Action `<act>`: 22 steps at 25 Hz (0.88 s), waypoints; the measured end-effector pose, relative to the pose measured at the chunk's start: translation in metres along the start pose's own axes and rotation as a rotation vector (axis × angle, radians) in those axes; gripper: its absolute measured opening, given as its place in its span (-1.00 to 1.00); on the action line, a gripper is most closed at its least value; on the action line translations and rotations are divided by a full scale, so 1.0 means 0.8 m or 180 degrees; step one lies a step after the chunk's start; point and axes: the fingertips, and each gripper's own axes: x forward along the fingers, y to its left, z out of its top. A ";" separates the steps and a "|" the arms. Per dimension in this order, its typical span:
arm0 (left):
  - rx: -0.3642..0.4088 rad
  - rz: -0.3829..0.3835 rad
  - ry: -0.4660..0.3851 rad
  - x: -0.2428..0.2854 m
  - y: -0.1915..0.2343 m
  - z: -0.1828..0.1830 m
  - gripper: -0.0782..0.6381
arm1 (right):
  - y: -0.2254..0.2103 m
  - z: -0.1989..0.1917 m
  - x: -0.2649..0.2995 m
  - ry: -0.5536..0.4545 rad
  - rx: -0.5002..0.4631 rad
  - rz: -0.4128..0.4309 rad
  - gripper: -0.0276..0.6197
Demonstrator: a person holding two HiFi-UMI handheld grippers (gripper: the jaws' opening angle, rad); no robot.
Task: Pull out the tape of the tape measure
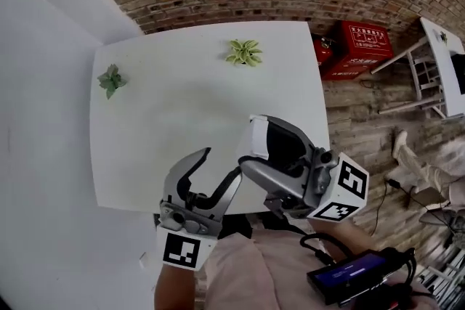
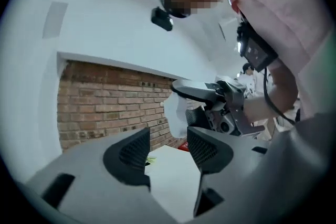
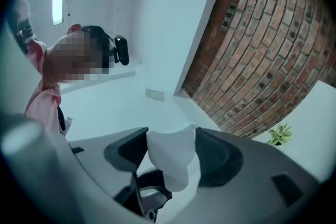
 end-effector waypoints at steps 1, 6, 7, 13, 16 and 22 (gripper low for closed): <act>0.0154 -0.0036 0.0000 0.004 -0.006 0.004 -0.13 | 0.001 0.001 -0.002 -0.0058 -0.0055 -0.0046 -0.05; 0.0501 0.0018 0.0053 0.016 -0.009 0.010 -0.15 | 0.005 0.001 0.001 -0.0091 -0.0227 -0.0143 -0.05; 0.0510 0.0060 0.0058 0.016 -0.009 0.009 -0.19 | 0.005 0.000 0.003 -0.0080 -0.0271 -0.0170 -0.05; 0.1084 0.0183 0.0228 0.023 -0.020 -0.004 -0.29 | 0.014 -0.010 0.013 0.0017 -0.0426 -0.0315 -0.05; 0.1326 0.0402 0.0279 0.024 -0.010 -0.002 -0.33 | 0.025 -0.015 0.019 0.0051 -0.0555 -0.0389 -0.05; 0.0801 0.0159 0.0211 0.018 0.006 0.001 -0.49 | 0.024 -0.024 0.018 0.0299 -0.0714 -0.0352 0.00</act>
